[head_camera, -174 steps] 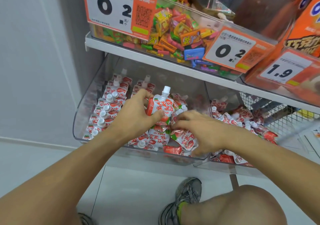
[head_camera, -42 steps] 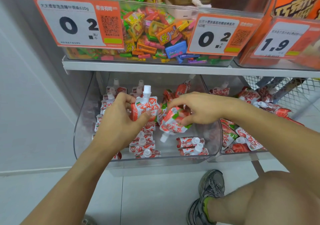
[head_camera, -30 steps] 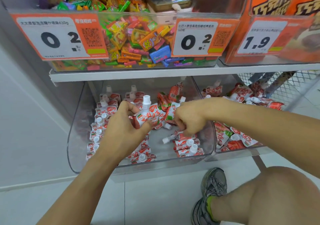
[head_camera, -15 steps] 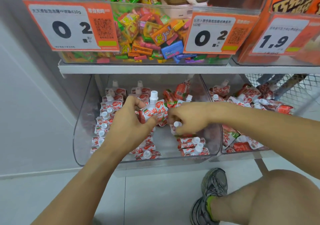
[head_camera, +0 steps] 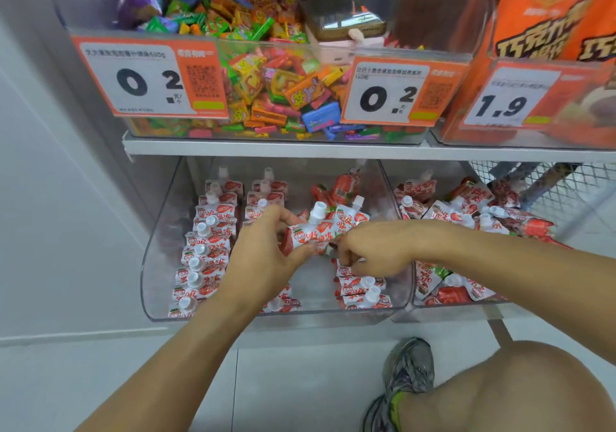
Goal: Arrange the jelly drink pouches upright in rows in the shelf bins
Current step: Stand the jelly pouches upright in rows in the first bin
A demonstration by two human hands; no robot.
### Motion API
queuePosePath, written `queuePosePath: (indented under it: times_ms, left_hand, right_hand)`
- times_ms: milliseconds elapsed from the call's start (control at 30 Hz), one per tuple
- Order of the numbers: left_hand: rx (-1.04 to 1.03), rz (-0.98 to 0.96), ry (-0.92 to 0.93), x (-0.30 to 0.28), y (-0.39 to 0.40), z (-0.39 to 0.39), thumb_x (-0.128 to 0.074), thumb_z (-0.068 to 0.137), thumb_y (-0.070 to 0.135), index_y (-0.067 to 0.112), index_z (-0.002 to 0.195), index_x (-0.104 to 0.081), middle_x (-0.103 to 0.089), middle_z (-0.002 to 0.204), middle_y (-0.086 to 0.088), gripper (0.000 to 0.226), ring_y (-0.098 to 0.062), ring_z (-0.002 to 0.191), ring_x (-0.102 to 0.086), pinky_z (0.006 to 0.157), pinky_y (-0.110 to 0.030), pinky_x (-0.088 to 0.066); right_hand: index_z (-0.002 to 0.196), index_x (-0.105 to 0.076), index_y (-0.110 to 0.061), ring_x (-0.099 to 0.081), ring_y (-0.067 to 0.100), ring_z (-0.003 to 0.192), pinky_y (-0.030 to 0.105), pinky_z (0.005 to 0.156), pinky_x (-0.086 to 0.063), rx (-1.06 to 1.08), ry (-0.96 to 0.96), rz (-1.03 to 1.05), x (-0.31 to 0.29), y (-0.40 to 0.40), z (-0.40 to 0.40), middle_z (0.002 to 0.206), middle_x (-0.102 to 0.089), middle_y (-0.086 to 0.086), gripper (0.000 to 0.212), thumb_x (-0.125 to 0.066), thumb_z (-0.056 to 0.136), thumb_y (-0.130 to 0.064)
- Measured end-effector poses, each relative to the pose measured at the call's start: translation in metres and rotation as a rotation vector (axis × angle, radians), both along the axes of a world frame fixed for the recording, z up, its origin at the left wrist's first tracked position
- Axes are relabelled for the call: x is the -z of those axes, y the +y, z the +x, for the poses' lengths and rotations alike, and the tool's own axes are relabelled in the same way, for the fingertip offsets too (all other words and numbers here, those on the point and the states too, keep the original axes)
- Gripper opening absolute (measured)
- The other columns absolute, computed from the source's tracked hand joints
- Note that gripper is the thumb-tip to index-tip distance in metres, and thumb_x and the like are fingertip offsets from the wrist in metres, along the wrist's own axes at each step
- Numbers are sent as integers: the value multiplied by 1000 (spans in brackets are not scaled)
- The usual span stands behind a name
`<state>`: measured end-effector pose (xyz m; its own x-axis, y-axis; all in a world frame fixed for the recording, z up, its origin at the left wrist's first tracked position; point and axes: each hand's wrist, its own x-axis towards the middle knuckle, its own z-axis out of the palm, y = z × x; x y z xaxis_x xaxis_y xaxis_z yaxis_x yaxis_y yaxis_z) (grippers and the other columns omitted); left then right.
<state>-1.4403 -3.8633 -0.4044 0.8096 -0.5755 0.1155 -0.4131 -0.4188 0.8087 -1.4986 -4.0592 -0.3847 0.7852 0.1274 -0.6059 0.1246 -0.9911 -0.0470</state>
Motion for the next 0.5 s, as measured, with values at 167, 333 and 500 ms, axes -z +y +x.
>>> queuePosePath:
  times_ms: [167,333,500]
  left_hand:
    - [-7,48,84,6,-21,-4,-83,72,20,21,110,-60,-58,68,19,44,-1,57,-56,55,-14,-46]
    - [-2,91,6,11,-43,-3,-77,75,14,17,106,-69,-50,64,12,32,-4,55,-46,51,-13,-34]
    - [-15,40,-60,7,-56,-4,-79,73,14,20,105,-70,-57,69,9,34,-6,61,-50,55,-18,-44]
  right_hand:
    - [79,-62,-6,-52,24,63,35,63,-46,60,39,46,-23,-1,4,68,-58,5,35,-50,99,-33]
    - [79,-66,-7,-59,25,67,35,65,-52,218,-182,72,-35,-11,-3,69,-65,7,53,-62,88,-59]
    - [112,-56,-26,-60,12,82,38,78,-52,304,-478,310,-35,-20,-8,101,-64,-5,55,-80,72,-56]
